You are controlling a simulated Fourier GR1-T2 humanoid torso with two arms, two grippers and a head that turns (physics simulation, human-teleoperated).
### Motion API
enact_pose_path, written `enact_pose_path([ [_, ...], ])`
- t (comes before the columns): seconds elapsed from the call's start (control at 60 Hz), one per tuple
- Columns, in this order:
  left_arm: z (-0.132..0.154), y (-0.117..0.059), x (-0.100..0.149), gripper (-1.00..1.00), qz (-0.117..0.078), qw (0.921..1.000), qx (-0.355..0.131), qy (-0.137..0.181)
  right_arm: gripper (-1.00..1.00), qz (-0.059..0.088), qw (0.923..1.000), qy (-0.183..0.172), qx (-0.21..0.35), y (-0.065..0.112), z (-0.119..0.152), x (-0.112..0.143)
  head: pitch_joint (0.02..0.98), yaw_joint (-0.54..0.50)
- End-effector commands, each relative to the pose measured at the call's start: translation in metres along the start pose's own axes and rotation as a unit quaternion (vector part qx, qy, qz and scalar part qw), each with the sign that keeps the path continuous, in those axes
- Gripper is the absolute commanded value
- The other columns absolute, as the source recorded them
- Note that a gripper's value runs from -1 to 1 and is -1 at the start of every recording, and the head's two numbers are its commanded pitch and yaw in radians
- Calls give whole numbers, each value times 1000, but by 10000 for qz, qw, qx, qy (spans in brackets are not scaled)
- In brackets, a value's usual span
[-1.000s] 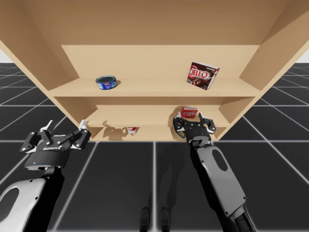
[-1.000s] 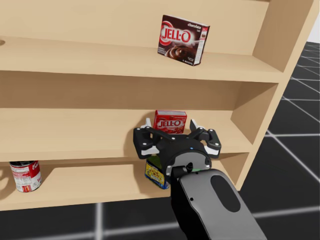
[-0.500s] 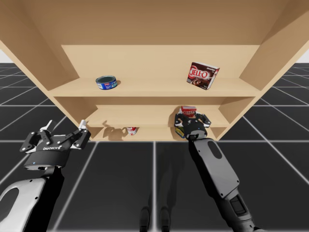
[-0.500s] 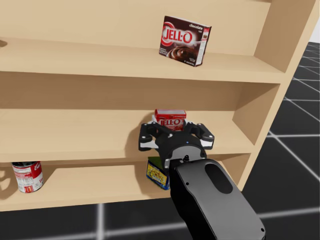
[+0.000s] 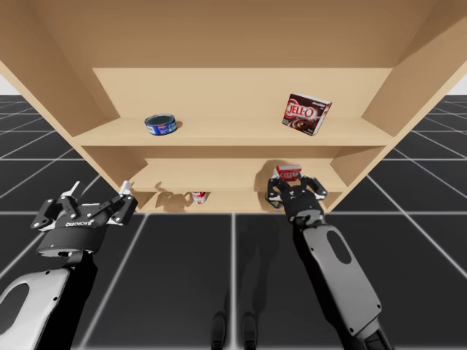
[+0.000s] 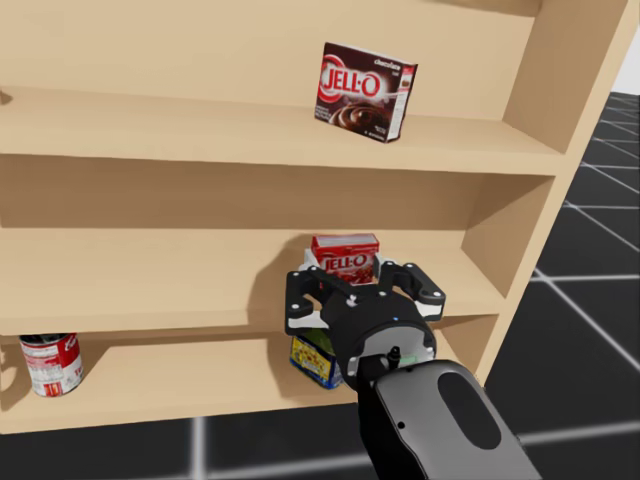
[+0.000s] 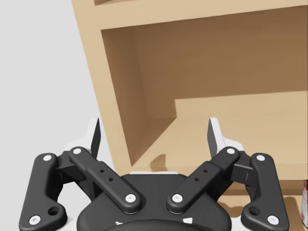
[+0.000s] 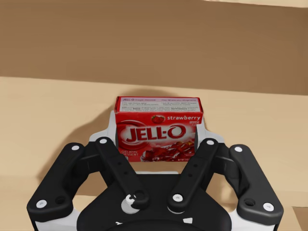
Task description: Look through the shelves, find the gelatin box, and take it.
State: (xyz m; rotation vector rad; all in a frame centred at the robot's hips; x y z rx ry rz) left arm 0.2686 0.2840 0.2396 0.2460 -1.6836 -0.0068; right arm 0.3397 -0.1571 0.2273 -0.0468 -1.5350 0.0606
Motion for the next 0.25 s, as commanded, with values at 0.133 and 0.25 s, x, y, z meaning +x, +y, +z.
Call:
enact_pose_path([
  [0.133,0,0,0,-1000,2,10000,2,-1,999,307,9971,-516,-471,-16,54,16,524,-238],
  [0.25,0,0,0,-1000,3,10000,-1,-13,1000,550,9956,-664,-364,-15,80,18,518,-231],
])
